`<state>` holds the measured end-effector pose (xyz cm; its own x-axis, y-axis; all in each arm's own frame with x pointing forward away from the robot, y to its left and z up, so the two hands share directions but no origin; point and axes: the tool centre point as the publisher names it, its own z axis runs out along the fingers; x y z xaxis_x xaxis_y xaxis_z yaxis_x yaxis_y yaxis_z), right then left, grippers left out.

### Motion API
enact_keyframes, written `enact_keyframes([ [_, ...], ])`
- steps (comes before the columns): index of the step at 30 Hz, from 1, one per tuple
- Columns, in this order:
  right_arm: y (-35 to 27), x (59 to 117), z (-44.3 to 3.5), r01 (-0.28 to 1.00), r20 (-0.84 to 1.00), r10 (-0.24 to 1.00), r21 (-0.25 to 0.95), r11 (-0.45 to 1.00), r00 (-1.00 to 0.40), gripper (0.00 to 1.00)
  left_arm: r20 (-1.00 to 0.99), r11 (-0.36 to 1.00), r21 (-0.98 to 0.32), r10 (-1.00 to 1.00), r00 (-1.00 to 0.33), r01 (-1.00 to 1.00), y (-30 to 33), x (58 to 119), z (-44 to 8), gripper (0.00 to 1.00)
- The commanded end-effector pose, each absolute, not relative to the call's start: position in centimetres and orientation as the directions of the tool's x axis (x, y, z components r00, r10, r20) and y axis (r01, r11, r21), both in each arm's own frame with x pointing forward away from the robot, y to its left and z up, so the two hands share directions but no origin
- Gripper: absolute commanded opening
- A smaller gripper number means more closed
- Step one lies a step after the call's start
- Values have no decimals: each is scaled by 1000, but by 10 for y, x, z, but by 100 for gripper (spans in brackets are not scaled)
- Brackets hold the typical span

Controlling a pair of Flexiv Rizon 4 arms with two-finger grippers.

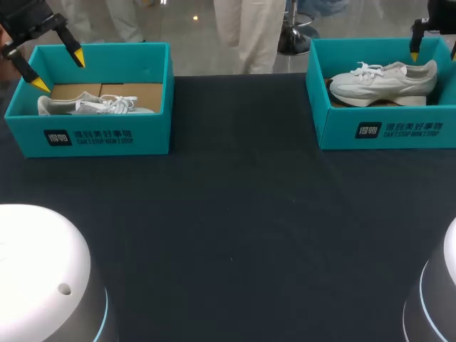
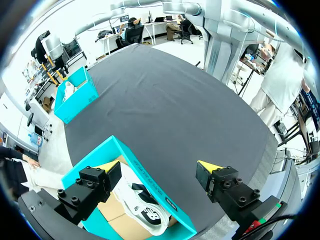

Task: Take the shoe out of the shoebox, open the shoe tongue, remove and reinsert the insole, then place the shoe into the shoebox

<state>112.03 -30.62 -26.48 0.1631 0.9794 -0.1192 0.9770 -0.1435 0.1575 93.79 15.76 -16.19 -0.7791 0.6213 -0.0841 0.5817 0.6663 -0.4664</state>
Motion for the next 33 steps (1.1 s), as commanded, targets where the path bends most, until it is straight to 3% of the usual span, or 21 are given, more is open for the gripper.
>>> enact_keyframes([
  [1, -306, 1122, -265, 978, -121, 979, 153, -144, 163, 100, -85, 666, -465, 622, -779, 583, 158, 938, -162, 100],
  [33, -329, 1153, -309, 959, -182, 942, 100, -267, 281, 100, -85, 666, -465, 622, -779, 583, 158, 938, -162, 100],
])
